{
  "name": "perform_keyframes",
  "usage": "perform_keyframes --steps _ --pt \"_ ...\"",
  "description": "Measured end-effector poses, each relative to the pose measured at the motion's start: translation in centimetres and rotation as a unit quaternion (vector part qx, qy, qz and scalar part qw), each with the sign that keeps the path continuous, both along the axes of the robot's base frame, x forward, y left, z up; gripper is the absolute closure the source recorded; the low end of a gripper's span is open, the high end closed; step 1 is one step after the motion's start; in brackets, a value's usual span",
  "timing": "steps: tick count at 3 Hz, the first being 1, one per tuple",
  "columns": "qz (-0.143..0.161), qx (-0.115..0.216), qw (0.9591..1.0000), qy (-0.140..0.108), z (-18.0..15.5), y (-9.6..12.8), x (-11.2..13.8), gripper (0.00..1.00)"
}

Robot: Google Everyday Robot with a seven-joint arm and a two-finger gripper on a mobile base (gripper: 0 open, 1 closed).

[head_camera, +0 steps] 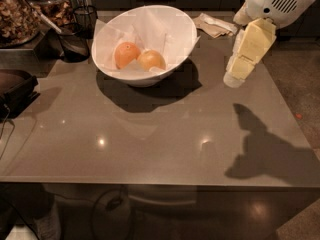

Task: Pick orange from white bowl

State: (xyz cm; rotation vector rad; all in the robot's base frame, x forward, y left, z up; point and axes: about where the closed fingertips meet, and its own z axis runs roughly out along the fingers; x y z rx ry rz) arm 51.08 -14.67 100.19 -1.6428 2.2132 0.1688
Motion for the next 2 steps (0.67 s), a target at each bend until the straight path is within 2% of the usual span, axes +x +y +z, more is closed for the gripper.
perform_keyframes --steps 1,2 --pt "0.006 0.014 0.9998 -0.012 0.2 0.7 0.7 0.00" --pt "0.027 0.040 0.9988 -0.009 0.5 3.4 3.5 0.00"
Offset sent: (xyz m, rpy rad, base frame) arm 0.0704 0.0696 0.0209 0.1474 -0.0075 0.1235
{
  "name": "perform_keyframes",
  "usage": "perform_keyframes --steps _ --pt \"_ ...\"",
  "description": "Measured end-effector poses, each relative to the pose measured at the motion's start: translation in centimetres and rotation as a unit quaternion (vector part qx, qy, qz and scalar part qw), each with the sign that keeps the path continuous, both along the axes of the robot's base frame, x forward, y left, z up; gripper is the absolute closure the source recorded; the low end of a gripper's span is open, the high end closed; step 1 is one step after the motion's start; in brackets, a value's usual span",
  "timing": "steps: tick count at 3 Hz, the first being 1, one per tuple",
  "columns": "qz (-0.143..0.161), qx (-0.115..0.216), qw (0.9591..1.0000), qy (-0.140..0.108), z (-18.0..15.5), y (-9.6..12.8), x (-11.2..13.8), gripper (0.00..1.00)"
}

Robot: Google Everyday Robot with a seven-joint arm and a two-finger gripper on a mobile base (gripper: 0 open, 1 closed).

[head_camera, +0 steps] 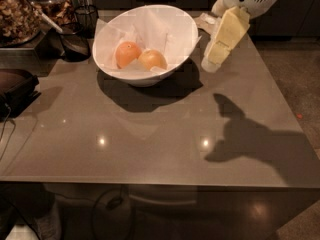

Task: Pick orange from white bowl

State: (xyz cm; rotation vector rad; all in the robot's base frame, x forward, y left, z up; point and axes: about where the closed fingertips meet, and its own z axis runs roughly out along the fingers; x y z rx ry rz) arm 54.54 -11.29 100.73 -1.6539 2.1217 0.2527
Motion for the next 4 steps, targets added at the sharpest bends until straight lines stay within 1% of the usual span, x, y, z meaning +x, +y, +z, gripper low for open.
perform_keyframes --steps 1,2,3,4 --pt "0.043 0.030 0.9985 0.016 0.1 5.8 5.4 0.00" --pt "0.039 0.038 0.9985 0.001 0.4 6.3 6.2 0.00" --pt "0.053 0.052 0.9970 -0.023 0.7 8.1 7.7 0.00" --pt "0.056 0.040 0.9975 -0.013 -0.5 10.0 9.5 0.00"
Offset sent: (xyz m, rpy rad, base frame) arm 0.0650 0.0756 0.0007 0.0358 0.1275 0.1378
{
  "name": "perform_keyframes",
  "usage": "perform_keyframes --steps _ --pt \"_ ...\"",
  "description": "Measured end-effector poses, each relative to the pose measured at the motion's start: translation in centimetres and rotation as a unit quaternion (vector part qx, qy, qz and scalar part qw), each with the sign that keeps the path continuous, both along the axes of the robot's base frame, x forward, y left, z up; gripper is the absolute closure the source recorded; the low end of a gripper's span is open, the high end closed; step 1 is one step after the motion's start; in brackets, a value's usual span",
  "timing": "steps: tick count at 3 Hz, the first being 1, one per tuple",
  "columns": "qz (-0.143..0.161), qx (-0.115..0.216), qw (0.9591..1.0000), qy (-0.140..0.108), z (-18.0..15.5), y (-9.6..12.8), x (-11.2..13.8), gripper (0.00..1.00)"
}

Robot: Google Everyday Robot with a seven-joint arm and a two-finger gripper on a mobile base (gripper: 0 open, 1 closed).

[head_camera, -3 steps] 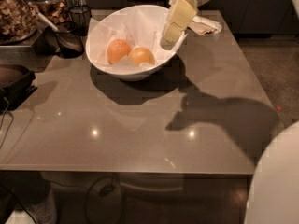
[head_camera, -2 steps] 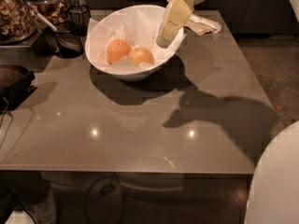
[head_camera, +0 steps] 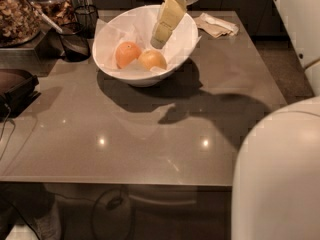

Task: Pick orange from white bowl

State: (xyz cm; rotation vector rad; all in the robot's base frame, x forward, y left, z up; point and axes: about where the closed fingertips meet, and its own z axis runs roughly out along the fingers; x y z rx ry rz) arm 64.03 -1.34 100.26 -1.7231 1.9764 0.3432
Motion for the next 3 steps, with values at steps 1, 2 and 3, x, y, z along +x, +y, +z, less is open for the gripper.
perform_keyframes --steps 1,2,3 --pt "-0.005 -0.020 0.9997 0.011 -1.4 0.7 1.5 0.09" --pt "-0.021 -0.041 0.9987 0.020 -2.8 0.5 2.8 0.21" --pt "-0.034 -0.055 0.9974 0.032 -4.1 0.2 3.4 0.25"
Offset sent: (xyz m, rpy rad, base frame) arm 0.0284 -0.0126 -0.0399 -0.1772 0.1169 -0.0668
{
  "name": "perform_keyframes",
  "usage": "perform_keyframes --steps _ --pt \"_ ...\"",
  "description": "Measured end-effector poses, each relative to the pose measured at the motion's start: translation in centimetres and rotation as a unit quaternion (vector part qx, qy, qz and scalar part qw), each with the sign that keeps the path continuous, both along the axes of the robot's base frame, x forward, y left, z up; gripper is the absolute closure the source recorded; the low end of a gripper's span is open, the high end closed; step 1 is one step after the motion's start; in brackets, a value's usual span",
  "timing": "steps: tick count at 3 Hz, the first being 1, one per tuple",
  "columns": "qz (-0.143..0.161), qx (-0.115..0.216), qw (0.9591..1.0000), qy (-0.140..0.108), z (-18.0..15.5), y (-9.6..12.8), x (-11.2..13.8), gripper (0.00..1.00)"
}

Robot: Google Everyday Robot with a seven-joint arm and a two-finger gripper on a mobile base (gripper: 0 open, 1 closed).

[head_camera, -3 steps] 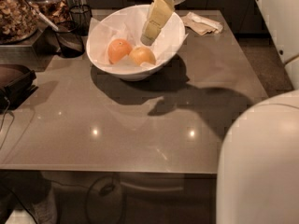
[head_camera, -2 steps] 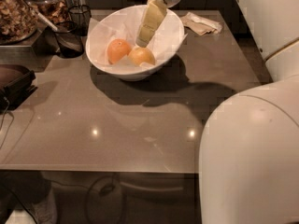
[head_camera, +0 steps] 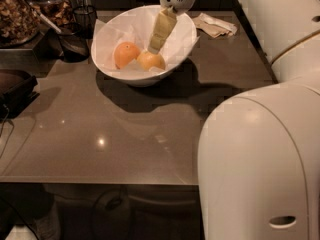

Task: Pick orange from white bowl

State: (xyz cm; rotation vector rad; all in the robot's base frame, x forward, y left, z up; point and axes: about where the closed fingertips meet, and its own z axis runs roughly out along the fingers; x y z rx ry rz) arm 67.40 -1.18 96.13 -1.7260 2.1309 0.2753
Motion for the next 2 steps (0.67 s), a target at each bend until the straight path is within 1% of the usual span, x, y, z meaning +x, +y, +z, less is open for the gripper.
perform_keyframes --steps 1,2 --pt "-0.001 -0.008 0.9999 0.010 -0.95 0.35 0.13 0.20" --pt "0.008 -0.017 0.9997 0.016 -1.76 1.04 0.35 0.19"
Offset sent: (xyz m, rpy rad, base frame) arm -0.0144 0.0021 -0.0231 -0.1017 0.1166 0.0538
